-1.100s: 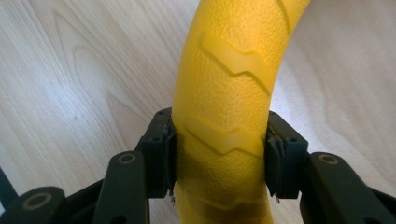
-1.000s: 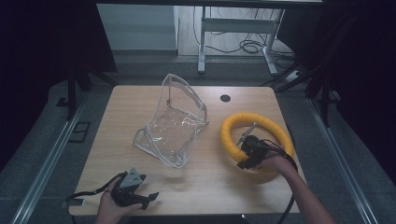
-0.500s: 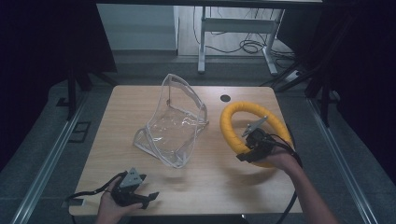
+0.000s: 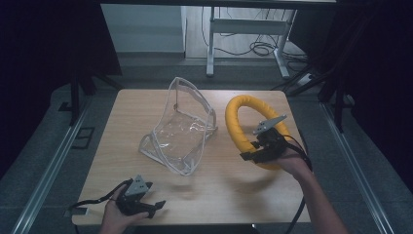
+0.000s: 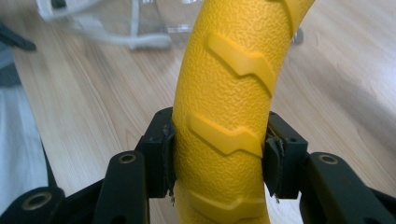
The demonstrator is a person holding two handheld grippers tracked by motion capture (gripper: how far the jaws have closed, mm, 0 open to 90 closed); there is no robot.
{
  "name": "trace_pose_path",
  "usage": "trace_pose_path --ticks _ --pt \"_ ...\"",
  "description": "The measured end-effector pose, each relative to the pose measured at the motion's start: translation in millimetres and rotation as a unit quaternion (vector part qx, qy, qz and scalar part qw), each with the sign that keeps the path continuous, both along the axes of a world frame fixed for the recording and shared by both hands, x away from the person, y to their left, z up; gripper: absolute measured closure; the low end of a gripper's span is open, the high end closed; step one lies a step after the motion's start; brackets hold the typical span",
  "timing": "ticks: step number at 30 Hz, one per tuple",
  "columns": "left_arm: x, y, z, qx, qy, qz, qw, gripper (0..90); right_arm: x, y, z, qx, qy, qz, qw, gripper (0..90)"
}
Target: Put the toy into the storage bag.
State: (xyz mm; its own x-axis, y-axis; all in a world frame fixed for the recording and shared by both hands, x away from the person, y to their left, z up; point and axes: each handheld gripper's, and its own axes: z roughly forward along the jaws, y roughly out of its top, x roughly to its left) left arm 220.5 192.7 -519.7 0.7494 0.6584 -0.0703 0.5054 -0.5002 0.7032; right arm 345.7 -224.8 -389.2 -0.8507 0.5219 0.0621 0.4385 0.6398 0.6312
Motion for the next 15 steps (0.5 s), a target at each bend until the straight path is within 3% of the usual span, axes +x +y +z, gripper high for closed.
trace_pose_path --ticks 9,10,15 --pt "0.6 0.1 -0.2 0.003 -0.001 -0.002 1.0 18.4 -0.1 -0.6 9.7 0.05 -0.02 -0.005 0.9985 52.3" --pt "0.6 0.1 -0.1 0.002 -0.001 -0.002 1.0 18.4 -0.1 -1.3 12.8 0.069 -0.028 -0.011 0.9972 52.3" --pt "0.7 0.1 -0.2 0.003 -0.002 -0.002 1.0 18.4 -0.8 -1.6 20.2 0.096 -0.037 -0.01 0.9946 52.2"
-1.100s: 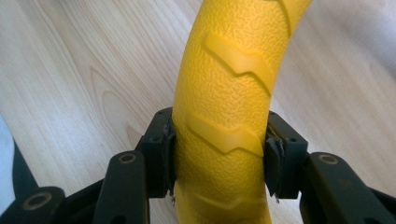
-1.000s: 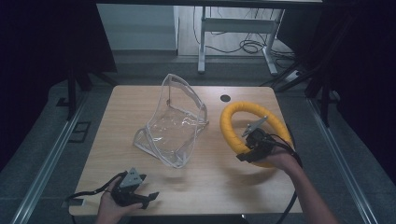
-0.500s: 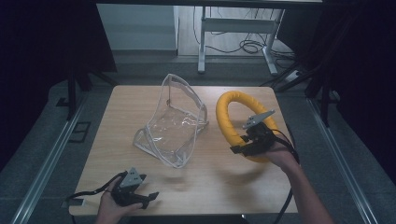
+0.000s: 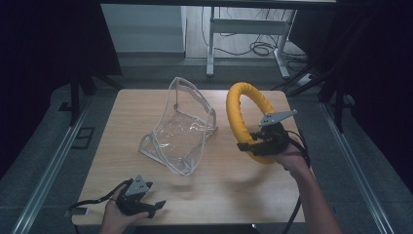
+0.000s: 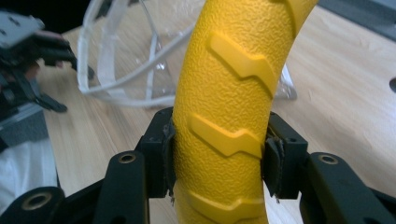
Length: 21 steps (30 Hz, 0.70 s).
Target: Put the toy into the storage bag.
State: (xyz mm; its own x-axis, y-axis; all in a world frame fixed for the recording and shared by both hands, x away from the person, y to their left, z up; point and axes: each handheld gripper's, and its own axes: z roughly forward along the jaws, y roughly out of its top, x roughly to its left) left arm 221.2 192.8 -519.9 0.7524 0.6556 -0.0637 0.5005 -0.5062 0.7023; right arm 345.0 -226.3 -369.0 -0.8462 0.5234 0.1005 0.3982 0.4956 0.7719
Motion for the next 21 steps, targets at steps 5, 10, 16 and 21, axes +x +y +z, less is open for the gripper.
trace_pose_path --ticks 5,10,16,21 --pt "0.0 -0.5 -0.5 -0.002 0.001 0.0 1.0 18.4 -1.3 1.1 5.6 0.022 -0.012 0.002 0.9997 52.2" --pt "0.1 -0.6 -0.8 -0.001 0.001 0.0 1.0 18.4 -1.9 3.6 9.6 0.057 -0.021 -0.001 0.9982 52.2" --pt "0.0 -1.1 -1.3 -0.001 0.002 -0.001 1.0 18.4 -1.6 5.2 12.5 0.085 -0.026 -0.007 0.9961 52.2" --pt "0.2 -1.5 -1.8 0.0 0.003 -0.001 1.0 18.4 -1.9 7.5 13.3 0.093 -0.026 -0.004 0.9953 52.1"
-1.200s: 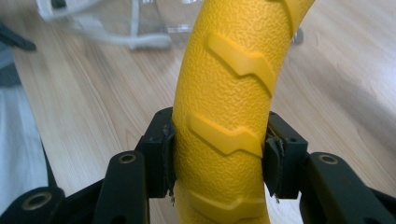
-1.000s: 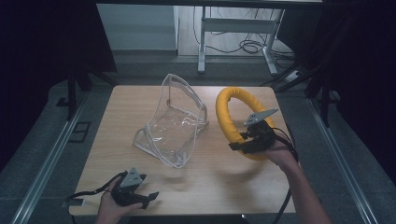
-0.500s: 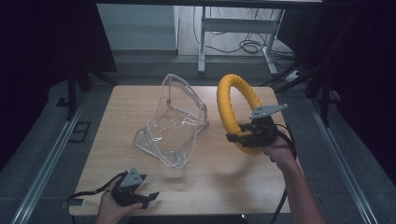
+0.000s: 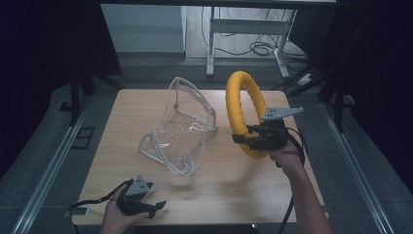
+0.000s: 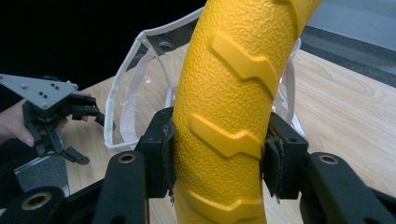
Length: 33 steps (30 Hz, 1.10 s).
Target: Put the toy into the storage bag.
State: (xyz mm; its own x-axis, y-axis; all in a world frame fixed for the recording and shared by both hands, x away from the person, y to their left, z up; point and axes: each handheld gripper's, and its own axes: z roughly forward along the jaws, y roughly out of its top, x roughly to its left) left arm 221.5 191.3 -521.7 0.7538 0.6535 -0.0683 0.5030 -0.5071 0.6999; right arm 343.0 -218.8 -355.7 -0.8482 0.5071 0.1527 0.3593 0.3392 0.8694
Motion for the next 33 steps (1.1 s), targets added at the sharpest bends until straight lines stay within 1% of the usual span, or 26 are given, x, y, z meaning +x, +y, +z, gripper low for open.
trace_pose_path --ticks 9,12,20,26,33 --pt "0.0 -0.7 -1.0 0.001 0.002 -0.001 1.0 18.4 -1.4 4.4 4.2 0.029 -0.008 0.007 0.9995 52.1" --pt "-0.1 -1.2 -1.4 0.001 0.003 0.0 1.0 18.4 -2.0 6.2 5.9 0.036 -0.012 0.008 0.9993 52.1" --pt "-0.1 -1.1 -1.4 0.0 0.002 -0.001 1.0 18.4 -2.1 10.5 8.3 0.049 -0.014 0.014 0.9986 52.0" --pt "-0.1 -1.1 -1.4 0.002 0.002 -0.001 1.0 18.4 -1.6 13.9 11.6 0.063 -0.016 0.015 0.9978 52.0" --pt "-0.1 -1.5 -1.9 0.002 0.003 -0.002 1.0 18.4 -1.5 17.1 18.6 0.086 -0.023 0.016 0.9959 52.0"
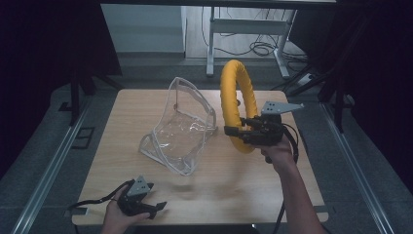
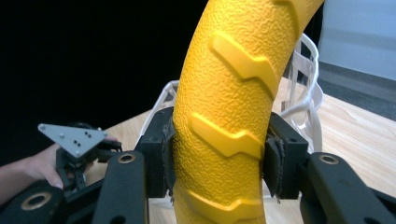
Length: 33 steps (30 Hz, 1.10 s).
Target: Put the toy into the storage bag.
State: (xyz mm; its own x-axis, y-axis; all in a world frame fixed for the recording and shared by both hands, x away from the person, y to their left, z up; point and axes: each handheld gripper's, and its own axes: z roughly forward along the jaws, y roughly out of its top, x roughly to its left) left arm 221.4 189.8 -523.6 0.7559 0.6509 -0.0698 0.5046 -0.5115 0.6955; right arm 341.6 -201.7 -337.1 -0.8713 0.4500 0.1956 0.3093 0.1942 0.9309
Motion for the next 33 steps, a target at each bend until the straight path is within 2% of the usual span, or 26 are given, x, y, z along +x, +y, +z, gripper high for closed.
trace_pose_path --ticks 14,22,33 --pt "0.1 0.3 0.4 0.0 0.0 0.0 1.0 18.4 -1.1 10.1 10.4 0.045 -0.009 0.006 0.9989 51.9" --pt "0.5 -0.1 0.0 0.0 0.002 -0.001 1.0 18.4 -4.3 15.1 19.3 0.068 -0.023 0.007 0.9974 51.9" --pt "0.6 -0.7 -0.5 0.001 0.005 -0.004 1.0 18.3 -10.9 27.5 34.0 0.084 -0.039 0.023 0.9955 51.8"
